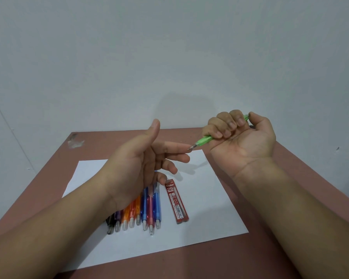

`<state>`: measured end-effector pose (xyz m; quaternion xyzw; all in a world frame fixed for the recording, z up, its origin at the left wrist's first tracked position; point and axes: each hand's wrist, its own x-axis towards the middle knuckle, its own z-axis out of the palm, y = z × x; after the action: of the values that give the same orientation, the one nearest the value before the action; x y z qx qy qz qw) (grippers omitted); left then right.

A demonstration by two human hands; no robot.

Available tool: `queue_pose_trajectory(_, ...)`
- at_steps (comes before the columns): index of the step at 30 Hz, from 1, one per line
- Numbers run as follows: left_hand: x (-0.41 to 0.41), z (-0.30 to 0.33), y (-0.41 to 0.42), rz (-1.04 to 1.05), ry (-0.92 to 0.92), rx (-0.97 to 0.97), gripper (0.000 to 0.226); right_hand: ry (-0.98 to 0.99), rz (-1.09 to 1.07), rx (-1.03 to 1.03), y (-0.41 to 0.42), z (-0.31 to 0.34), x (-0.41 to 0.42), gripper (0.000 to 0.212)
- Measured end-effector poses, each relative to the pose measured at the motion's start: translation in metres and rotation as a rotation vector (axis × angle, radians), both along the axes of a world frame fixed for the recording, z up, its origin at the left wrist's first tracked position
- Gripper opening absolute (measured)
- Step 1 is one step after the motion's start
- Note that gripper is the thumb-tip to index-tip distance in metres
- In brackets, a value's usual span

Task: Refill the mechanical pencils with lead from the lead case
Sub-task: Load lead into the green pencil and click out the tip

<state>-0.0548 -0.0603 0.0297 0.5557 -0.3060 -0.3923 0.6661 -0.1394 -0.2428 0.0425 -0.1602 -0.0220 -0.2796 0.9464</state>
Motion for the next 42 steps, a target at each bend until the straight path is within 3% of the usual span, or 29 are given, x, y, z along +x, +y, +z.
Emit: queue_pose_trajectory(42, 0.0039, -0.0039, 0.0009, -0.038, -0.011, -0.024, 0.072, -0.007, -0.002, 0.030, 0.0029, 0.0008, -0.0016, 0.037)
